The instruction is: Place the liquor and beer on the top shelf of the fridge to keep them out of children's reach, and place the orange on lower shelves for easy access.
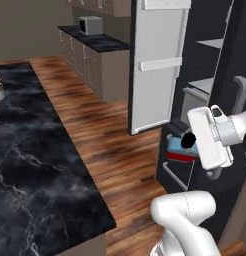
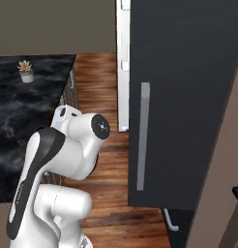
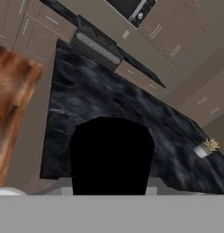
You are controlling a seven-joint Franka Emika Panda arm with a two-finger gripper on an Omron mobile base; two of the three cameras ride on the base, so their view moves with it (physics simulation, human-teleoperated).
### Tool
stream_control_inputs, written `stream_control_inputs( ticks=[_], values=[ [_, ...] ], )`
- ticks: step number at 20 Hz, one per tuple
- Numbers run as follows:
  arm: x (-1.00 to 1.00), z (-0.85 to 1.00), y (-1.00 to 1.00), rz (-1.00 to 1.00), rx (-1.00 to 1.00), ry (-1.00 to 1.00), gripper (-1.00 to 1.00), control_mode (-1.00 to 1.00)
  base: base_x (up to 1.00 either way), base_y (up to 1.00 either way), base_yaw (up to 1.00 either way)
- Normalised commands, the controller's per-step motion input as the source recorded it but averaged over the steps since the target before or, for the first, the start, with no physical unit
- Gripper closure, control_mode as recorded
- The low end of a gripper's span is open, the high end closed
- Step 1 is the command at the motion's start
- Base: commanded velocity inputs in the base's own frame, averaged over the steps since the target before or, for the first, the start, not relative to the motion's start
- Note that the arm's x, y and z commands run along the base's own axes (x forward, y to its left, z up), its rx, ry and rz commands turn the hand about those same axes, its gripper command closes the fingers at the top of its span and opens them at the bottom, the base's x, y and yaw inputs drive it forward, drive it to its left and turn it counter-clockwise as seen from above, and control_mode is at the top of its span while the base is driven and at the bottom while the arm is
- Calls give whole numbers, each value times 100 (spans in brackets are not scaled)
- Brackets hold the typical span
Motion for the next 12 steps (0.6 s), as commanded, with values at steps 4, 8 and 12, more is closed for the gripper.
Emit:
stream_control_inputs(
  ticks=[4, 8, 12],
  values=[
    [0, 0, 0, 0, 0, 0, 100, 100, 52, 0, 15],
    [0, 0, 0, 0, 0, 0, 100, 100, 47, 1, 8],
    [0, 0, 0, 0, 0, 0, 100, 100, 40, 14, 4]
  ],
)
